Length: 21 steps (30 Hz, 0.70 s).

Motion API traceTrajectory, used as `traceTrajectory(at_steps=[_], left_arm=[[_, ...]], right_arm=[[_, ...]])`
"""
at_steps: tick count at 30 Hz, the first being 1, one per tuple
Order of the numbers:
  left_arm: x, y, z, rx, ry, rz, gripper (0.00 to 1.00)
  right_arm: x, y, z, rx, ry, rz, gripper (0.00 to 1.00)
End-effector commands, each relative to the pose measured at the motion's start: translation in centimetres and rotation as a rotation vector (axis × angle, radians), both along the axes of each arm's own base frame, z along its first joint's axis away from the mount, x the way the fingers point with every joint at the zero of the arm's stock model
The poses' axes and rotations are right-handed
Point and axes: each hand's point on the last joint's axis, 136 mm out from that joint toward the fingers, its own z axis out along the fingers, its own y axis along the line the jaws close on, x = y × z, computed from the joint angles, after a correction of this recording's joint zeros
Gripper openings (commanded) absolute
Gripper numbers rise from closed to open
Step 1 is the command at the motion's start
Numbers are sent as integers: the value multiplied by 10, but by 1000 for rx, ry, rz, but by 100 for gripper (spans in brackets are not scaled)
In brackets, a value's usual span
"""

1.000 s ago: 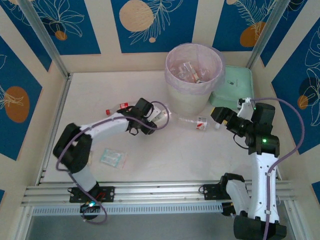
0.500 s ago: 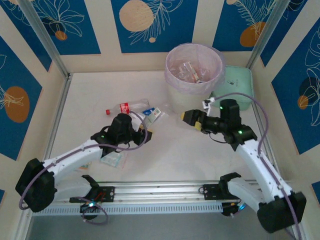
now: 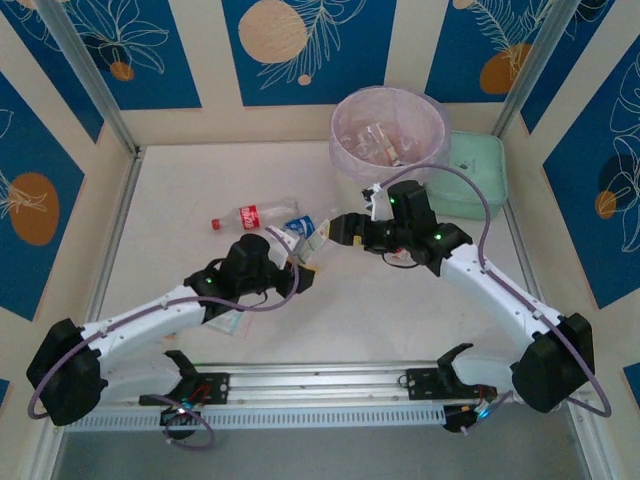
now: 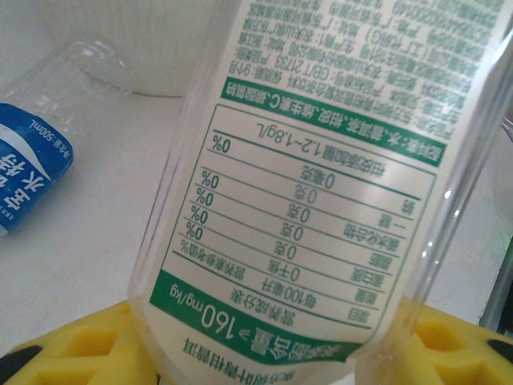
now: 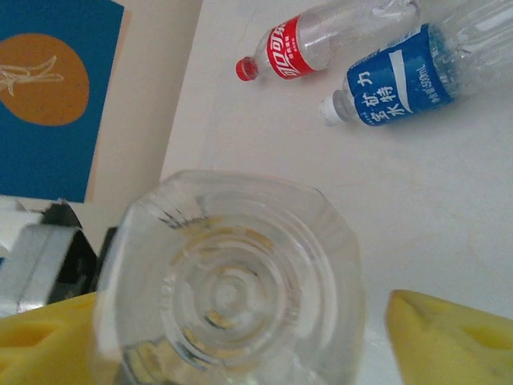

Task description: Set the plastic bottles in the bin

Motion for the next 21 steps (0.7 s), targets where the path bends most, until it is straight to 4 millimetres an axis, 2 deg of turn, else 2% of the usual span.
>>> traceTrajectory(at_steps=[1,5,6,8,10,12,14,16,19,21], left_arm=[[0,-9,20,-50,-41,-22,42],[1,-9,20,-52,-43,-12,45],[2,-8,21,-56,-44,-7,47],[4,-6,24,-58,-44,14,59],[5,-2,31,-56,-50,32,83],[5,3,40,-69,-61,56,96],[4,9,49,-98,-82,81,100],[4,17,51,-114,-90,115,99],[3,28,39,-79,-57,164,99],[2,37,27,-41,-24,197,99]], right_arm=[[6,-3,9,-18,-37,-25,69],[4,-9,16,-23,-55,-37,55],[4,-11,19,-23,-61,-40,53],[1,-15,33,-17,-85,-40,48],[-1,-21,57,-24,-142,-41,45],[-2,-32,84,-58,-219,-56,44],[1,-51,113,-122,-312,-98,41],[9,-77,150,-183,-439,-170,37],[26,-113,204,-230,-596,-285,31],[40,-131,231,-270,-673,-354,29]])
